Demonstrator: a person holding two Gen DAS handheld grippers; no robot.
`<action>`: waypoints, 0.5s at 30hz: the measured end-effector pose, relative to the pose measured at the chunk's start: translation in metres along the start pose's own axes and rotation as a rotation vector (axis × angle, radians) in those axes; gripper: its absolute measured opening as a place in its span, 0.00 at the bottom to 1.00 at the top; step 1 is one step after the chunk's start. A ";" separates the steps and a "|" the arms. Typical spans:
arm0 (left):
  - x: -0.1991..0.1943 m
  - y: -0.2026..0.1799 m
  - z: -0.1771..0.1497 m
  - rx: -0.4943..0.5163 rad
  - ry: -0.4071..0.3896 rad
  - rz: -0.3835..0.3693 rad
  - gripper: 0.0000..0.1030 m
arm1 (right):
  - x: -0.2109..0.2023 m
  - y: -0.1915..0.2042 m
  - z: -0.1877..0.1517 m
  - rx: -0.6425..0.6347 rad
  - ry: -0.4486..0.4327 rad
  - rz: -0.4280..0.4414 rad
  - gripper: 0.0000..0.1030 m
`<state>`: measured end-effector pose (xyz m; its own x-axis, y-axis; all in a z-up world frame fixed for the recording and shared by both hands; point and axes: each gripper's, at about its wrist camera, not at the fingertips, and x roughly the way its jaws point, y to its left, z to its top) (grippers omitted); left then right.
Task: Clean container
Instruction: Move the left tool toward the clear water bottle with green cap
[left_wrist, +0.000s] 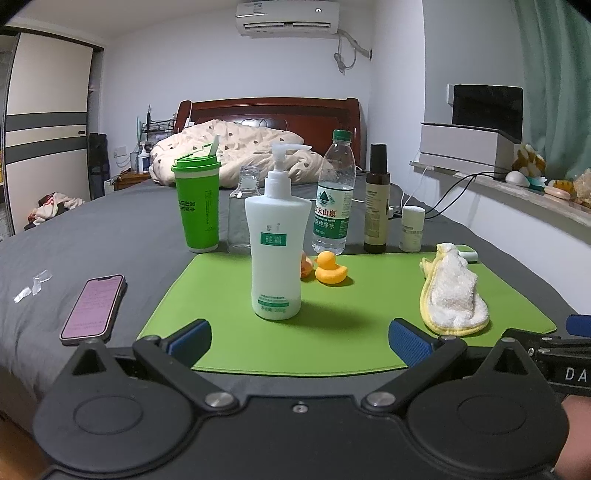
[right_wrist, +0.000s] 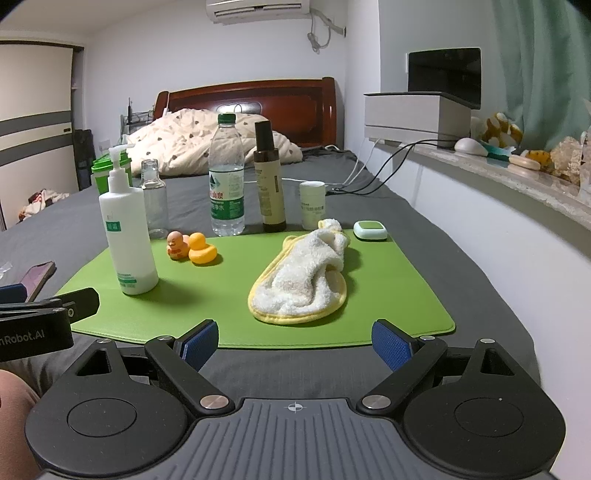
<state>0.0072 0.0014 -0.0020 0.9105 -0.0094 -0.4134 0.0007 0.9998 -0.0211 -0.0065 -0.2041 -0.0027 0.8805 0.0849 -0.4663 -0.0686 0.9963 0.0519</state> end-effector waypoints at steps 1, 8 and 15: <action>0.001 0.000 0.000 0.000 0.000 0.000 1.00 | 0.001 0.000 0.000 -0.001 0.001 -0.001 0.88; 0.003 -0.003 0.000 0.006 -0.003 -0.003 1.00 | 0.004 -0.005 0.000 -0.006 0.006 -0.006 0.88; 0.002 -0.008 0.003 0.007 -0.007 -0.014 1.00 | 0.008 -0.005 0.000 -0.008 0.006 -0.009 0.88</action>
<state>0.0102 -0.0067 -0.0004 0.9134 -0.0227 -0.4064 0.0160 0.9997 -0.0200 0.0014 -0.2087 -0.0068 0.8784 0.0762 -0.4719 -0.0647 0.9971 0.0407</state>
